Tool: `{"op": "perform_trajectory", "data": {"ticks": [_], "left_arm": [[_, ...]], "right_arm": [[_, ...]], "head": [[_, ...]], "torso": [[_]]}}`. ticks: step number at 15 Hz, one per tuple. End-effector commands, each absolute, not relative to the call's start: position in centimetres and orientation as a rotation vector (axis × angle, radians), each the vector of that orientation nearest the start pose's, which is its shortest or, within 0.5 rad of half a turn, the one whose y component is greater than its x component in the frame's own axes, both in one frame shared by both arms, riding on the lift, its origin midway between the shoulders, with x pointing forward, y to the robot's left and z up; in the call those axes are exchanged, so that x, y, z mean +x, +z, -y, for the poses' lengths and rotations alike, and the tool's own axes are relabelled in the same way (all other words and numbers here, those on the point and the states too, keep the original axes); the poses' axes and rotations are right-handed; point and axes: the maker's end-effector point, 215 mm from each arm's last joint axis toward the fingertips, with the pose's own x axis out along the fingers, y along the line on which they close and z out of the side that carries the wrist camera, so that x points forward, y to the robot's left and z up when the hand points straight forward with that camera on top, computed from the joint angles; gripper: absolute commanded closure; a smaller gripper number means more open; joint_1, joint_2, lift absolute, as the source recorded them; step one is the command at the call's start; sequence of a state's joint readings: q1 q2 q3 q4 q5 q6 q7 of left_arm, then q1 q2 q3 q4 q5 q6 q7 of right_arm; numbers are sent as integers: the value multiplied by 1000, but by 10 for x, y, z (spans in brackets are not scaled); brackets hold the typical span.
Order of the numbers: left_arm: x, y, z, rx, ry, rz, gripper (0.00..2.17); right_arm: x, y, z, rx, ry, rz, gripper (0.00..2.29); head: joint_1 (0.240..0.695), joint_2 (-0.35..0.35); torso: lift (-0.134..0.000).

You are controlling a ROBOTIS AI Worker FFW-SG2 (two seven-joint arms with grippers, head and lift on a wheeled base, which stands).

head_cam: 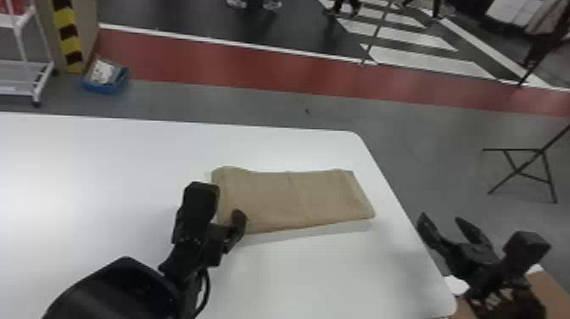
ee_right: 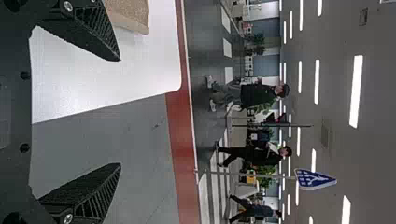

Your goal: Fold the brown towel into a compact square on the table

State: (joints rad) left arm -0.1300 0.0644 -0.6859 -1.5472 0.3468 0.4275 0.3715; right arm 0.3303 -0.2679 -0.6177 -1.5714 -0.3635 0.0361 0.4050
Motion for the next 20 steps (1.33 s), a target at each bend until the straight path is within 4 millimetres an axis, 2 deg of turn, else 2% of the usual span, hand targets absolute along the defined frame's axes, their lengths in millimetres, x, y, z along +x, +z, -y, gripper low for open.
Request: {"op": "perform_trajectory", "data": {"ticks": [1, 4, 6, 7, 8, 12, 15, 17, 18, 20], "left_arm": [[506, -457, 63, 24, -358, -466, 336], [504, -455, 65, 25, -364, -460, 397], [505, -453, 64, 36, -362, -453, 788], [506, -453, 63, 37, -355, -449, 1106], [506, -451, 62, 37, -351, -446, 1322], [510, -440, 55, 33, -346, -422, 1355], [517, -431, 31, 35, -320, -402, 1355], [522, -426, 5, 41, -288, -395, 1355], [522, -432, -16, 51, -258, -411, 1355], [525, -431, -50, 62, -210, -410, 1355]], "right_arm": [[418, -395, 570, 39, -187, -158, 80], [419, -395, 568, 42, -184, -157, 80], [419, -396, 568, 43, -181, -159, 80], [418, -397, 568, 44, -182, -160, 80], [418, -396, 569, 41, -183, -157, 80], [419, -396, 568, 40, -182, -151, 83], [419, -394, 567, 37, -182, -143, 83], [419, -393, 567, 37, -181, -140, 83], [420, -394, 566, 37, -181, -140, 83], [422, -393, 564, 39, -177, -137, 83]], "head": [[695, -350], [695, -350], [695, -350], [695, -350], [695, -350], [695, -350], [695, -350], [695, -350], [695, -350], [695, -350]], "torso": [[-124], [-124], [-124], [-124], [-124], [-124], [-124], [-124], [-124], [-124]]}}
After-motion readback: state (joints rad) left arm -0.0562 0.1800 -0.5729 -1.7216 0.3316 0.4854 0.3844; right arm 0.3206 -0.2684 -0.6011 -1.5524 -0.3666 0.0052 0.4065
